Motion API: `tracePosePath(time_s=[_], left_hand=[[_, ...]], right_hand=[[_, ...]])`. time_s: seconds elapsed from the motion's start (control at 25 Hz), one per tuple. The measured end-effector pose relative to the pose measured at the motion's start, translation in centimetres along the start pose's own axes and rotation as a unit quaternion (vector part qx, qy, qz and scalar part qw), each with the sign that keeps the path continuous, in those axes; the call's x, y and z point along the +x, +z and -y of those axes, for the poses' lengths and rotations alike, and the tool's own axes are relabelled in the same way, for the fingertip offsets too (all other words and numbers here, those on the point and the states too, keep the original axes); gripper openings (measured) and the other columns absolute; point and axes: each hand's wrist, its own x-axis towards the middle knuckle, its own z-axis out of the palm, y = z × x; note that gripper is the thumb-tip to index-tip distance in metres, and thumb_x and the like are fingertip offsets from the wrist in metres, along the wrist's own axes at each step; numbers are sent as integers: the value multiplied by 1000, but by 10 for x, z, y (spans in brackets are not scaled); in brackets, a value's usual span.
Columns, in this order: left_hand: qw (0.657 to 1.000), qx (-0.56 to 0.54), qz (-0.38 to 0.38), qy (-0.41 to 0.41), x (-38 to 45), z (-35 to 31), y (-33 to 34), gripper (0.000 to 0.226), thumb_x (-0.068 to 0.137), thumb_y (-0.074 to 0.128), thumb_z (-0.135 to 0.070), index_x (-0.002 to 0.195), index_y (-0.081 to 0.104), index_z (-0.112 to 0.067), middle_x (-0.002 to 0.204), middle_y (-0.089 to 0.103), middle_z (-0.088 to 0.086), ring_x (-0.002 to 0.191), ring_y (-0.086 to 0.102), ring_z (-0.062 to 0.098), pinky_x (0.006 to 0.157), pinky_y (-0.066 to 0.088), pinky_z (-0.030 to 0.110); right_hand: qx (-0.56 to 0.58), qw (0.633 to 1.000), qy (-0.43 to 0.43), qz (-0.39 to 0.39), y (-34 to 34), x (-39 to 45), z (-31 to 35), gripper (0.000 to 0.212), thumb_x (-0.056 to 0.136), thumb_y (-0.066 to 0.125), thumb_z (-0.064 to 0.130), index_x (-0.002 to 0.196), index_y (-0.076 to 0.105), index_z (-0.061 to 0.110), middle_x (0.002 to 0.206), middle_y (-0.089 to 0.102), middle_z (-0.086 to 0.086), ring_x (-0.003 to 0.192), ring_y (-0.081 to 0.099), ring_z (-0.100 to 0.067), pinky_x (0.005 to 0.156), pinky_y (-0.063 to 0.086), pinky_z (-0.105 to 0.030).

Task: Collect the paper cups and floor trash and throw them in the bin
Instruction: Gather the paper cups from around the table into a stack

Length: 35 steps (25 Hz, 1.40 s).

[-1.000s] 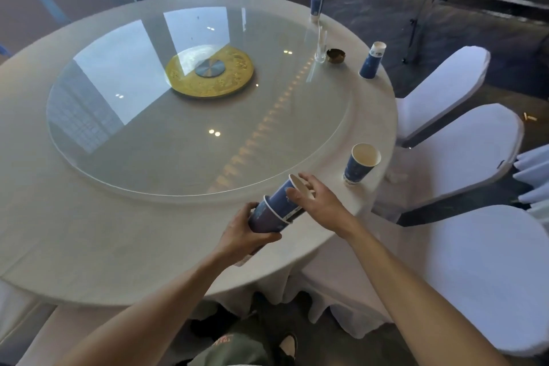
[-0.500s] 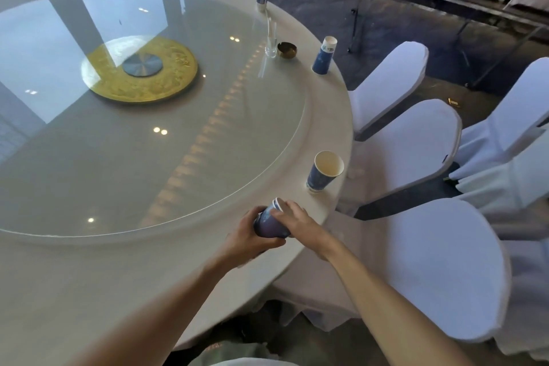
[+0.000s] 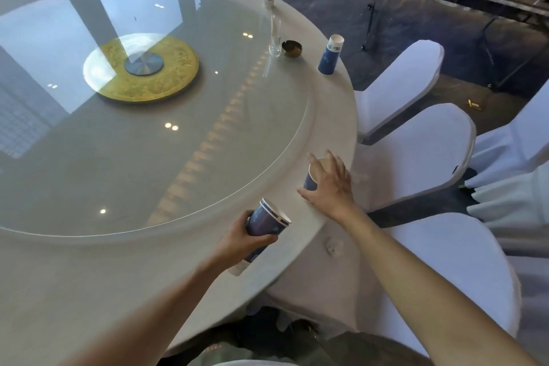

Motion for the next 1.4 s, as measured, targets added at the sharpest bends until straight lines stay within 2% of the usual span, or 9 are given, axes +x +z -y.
tracePosePath(time_s=[0.12,0.24,0.4,0.52,0.6,0.72,0.92,1.28,1.4], left_hand=[[1000,12,-17,-20,-12,-11,12,61,59,88,-56,111,59,-42,102,75,-10,90,75,13,87,62,47],[998,20,-44,-37,-23,-21,29,65,59,86,-58,116,59,-41,102,74,-12,91,73,10,88,62,44],[996,1,-80,-51,-33,-33,57,62,66,90,-48,119,58,-39,104,72,-14,93,71,7,87,62,38],[993,-12,-101,-54,-39,-42,75,63,71,92,-39,122,54,-39,104,69,-16,91,68,-1,78,59,20],[991,-18,-119,-65,-42,-48,86,63,72,92,-35,122,54,-37,102,69,-16,88,67,-5,67,52,10],[986,-18,-149,-72,-42,-56,99,65,69,92,-34,123,57,-34,103,69,-14,89,66,-4,64,46,12],[990,5,-117,-78,-33,-58,116,64,70,91,-35,123,56,-30,107,70,-4,85,69,4,53,48,9],[1000,-5,-24,2,-11,-52,142,68,70,92,-37,125,50,-36,108,67,-9,87,66,0,65,53,15],[999,-21,11,33,-10,-50,161,70,69,92,-36,127,53,-32,106,70,-4,77,67,5,62,56,22]], right_hand=[[-35,995,8,95,4,27,-21,105,83,76,42,162,7,39,169,-21,-11,155,-17,-42,121,13,-67],[-69,986,-6,150,12,50,-37,109,84,76,39,161,-1,40,167,-28,-11,154,-20,-45,117,13,-72],[-34,987,-54,150,23,60,-56,87,88,69,31,159,19,35,164,9,-19,148,15,-45,112,35,-58],[3,987,-82,139,16,63,-63,76,82,68,27,151,37,32,145,33,-14,129,35,-39,100,47,-46],[33,985,-81,148,9,60,-67,79,79,68,31,151,37,34,140,37,-12,127,37,-38,99,47,-45],[152,978,-43,135,-4,50,-77,81,79,67,43,153,35,40,136,41,-10,128,39,-35,105,45,-46],[371,918,-1,139,-24,30,-96,84,72,64,46,152,41,38,141,46,-4,134,49,-29,110,47,-53],[361,908,10,212,-21,-28,-114,71,82,74,23,149,51,23,152,49,-4,139,47,-19,114,44,-40],[319,918,12,234,0,-49,-122,60,88,69,36,146,55,24,149,53,-4,137,49,-18,115,41,-43]])
